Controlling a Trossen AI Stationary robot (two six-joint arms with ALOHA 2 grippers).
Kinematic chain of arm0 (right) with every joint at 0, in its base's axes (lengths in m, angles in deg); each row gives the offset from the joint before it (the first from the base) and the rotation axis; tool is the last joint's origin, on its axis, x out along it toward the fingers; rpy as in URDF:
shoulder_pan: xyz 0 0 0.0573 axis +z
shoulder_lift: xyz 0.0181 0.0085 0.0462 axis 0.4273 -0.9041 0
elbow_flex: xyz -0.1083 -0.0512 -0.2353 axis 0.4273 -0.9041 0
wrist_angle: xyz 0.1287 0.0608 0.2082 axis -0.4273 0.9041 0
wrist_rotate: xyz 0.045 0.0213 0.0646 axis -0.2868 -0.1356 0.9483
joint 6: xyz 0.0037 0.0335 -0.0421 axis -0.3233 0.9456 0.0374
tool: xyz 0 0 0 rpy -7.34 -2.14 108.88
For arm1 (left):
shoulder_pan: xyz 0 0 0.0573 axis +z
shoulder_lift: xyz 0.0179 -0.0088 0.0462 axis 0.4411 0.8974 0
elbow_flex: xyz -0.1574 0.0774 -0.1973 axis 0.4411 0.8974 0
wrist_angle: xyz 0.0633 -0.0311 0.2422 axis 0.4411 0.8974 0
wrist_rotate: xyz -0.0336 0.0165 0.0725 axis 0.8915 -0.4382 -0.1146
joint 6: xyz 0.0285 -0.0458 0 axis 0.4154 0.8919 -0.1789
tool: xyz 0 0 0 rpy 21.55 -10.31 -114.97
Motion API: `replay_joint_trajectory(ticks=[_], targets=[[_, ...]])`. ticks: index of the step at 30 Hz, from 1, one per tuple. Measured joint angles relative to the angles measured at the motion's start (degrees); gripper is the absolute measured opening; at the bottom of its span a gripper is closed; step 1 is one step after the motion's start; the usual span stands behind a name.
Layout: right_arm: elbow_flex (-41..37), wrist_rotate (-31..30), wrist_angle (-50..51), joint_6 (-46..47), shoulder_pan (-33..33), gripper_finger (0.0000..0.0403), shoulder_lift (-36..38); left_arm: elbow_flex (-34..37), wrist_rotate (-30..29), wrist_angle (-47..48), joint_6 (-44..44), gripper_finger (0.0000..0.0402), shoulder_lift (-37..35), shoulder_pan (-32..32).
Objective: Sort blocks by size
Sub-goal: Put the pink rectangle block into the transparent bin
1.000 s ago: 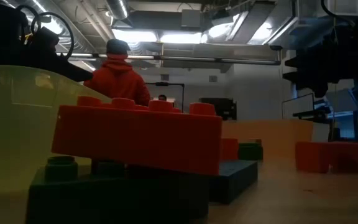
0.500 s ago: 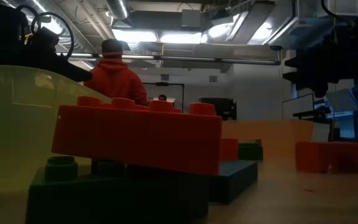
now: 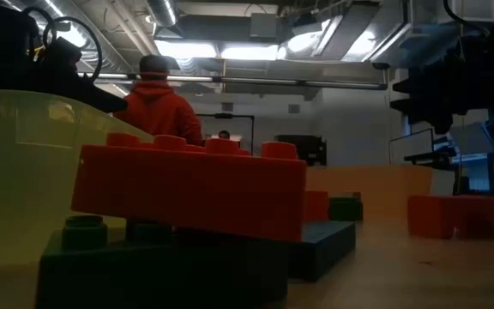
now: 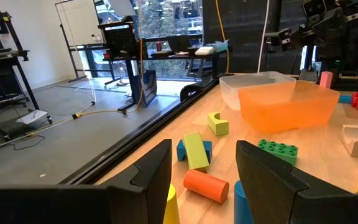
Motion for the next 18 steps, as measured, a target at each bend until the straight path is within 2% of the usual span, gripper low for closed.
replay_joint_trajectory(ticks=[10,14,18], targets=[[1.1,0.5,0.9,3.5,0.0,0.0225,0.0,0.0,0.0,0.0,1.1,0.0164,0.0,0.0],[5.4,3.7,1.0,1.2,0.0,0.0225,0.0,0.0,0.0,0.0,6.5,0.0164,0.0,0.0],[11.1,4.5,7.8,-1.5,0.0,0.0225,-1.6,0.0,0.0,0.0,9.0,0.0164,0.0,0.0]])
